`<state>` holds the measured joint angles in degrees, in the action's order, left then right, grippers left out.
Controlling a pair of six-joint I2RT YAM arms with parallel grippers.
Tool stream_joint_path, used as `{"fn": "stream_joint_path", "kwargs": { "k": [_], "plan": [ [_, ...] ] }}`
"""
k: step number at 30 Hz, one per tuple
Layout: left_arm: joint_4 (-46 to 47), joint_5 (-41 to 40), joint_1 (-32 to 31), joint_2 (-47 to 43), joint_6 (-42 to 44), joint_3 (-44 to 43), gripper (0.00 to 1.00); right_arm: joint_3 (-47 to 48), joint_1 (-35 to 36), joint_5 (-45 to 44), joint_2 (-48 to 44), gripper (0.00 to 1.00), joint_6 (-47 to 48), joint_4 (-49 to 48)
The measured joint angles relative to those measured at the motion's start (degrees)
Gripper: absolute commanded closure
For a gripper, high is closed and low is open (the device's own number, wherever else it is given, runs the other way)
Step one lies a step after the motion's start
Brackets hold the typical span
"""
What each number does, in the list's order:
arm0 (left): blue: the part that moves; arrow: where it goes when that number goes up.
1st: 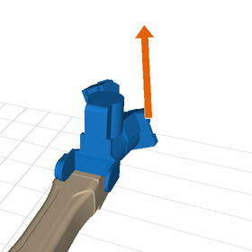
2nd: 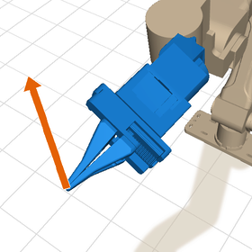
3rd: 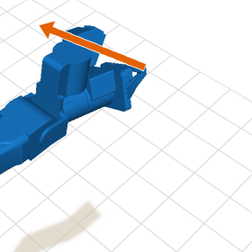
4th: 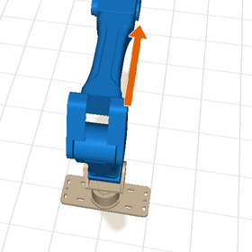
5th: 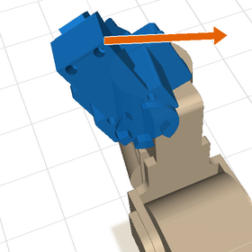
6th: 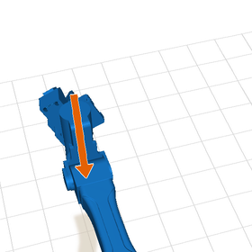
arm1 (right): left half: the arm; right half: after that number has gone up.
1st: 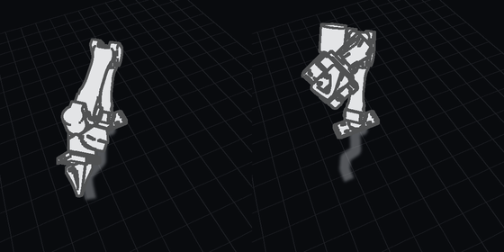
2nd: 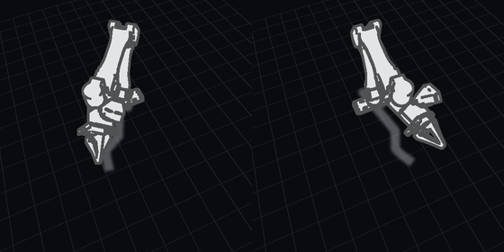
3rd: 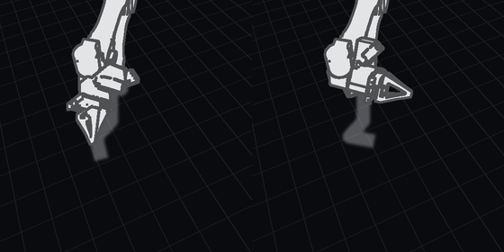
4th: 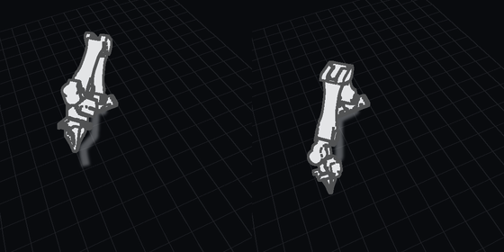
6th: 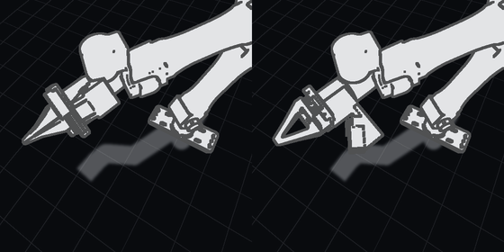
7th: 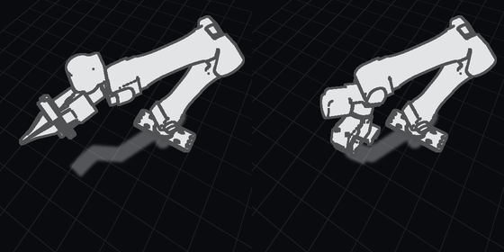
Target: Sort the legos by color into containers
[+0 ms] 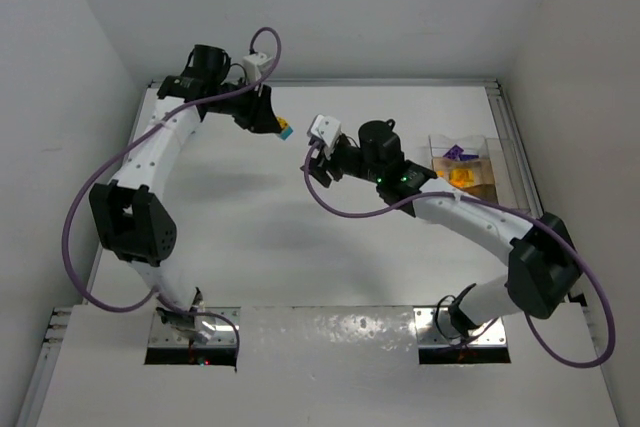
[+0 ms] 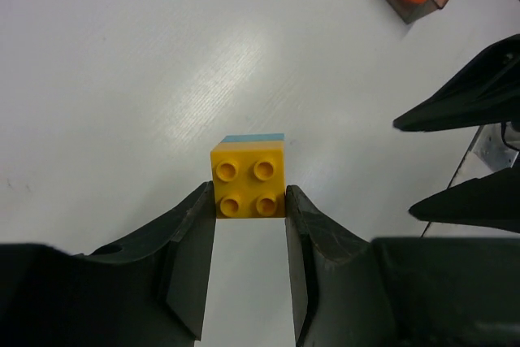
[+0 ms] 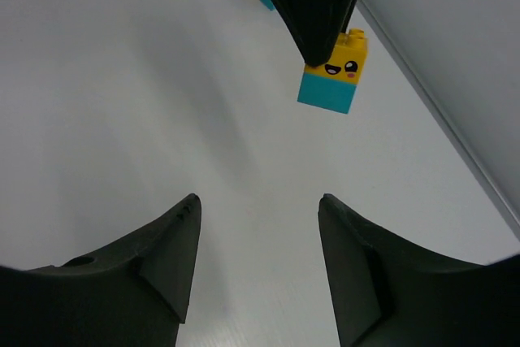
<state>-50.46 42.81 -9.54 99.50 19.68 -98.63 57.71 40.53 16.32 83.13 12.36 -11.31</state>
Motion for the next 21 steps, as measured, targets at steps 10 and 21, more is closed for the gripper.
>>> {"fn": "stream_joint_path", "kwargs": {
  "k": [10,21],
  "plan": [
    [4.42,2.40,-2.82,-6.45,-5.53,3.91,1.00,0.70,3.28,-6.14,3.39,0.46,-2.05,-8.31],
    [5.57,2.93,-3.13,-8.55,-7.13,6.64,1.00,2.08,3.21,-7.45,6.88,0.48,-5.18,-10.05]
  ]
}}
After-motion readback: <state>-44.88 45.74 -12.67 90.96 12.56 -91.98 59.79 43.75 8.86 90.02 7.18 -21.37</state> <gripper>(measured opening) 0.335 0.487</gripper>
